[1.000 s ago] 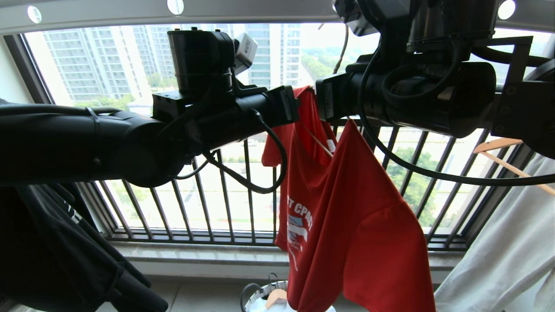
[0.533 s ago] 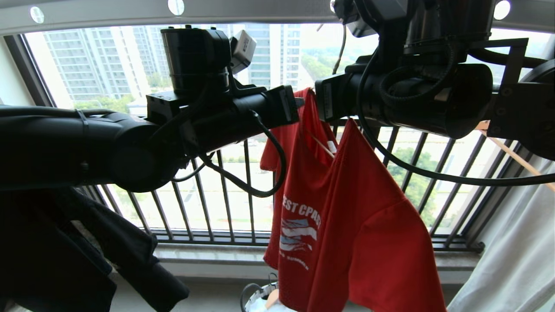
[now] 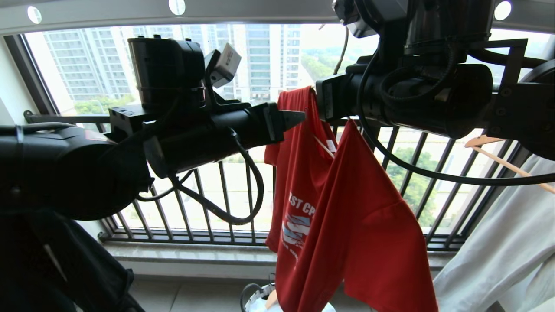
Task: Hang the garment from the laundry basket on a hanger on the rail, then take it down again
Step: Take the clothes off the clothes rack
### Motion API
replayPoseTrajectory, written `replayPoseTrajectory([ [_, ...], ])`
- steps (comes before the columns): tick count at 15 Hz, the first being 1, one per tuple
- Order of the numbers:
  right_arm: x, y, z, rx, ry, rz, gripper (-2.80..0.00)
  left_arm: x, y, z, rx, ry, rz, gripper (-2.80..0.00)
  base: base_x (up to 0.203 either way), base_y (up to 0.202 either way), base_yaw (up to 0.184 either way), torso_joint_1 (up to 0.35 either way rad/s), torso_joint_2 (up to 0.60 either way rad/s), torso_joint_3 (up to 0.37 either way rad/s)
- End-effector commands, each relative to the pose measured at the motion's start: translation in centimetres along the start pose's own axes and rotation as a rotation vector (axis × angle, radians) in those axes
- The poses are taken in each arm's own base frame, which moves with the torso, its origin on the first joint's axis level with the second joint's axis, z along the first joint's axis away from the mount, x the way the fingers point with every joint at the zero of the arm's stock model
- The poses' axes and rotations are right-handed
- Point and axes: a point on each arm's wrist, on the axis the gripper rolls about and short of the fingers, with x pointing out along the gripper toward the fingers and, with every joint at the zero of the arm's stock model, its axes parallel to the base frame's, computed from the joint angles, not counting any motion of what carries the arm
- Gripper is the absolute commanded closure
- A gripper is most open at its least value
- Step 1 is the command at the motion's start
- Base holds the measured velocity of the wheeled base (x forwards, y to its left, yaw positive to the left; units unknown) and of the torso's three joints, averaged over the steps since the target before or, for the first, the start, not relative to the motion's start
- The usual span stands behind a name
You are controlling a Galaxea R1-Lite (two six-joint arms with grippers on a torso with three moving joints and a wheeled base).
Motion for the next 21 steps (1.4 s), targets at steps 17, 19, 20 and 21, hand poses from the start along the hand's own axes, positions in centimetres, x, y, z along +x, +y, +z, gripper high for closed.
replayPoseTrajectory([
  [17, 0.0, -0.1, 0.2, 0.001, -0.005, -0.005, 0.0, -2.4, 0.1, -2.9, -0.059, 0.212, -0.29, 0.0, 0.0, 0.0, 0.0, 0.0, 0.0, 0.0],
  [19, 0.0, -0.2, 0.2, 0.002, -0.006, -0.006, 0.0, -2.2, 0.0, -2.7, -0.058, 0.219, -0.33, -2.8, 0.0, 0.0, 0.0, 0.0, 0.0, 0.0],
  [20, 0.0, -0.2, 0.2, 0.002, -0.006, -0.006, 0.0, -2.1, -0.1, -2.6, -0.052, 0.215, -0.37, -2.8, 0.0, 0.0, 0.0, 0.0, 0.0, 0.0],
  [21, 0.0, -0.2, 0.2, 0.002, -0.006, -0.006, 0.0, -2.0, -0.1, -2.6, -0.045, 0.214, -0.42, -2.8, 0.0, 0.0, 0.0, 0.0, 0.0, 0.0],
])
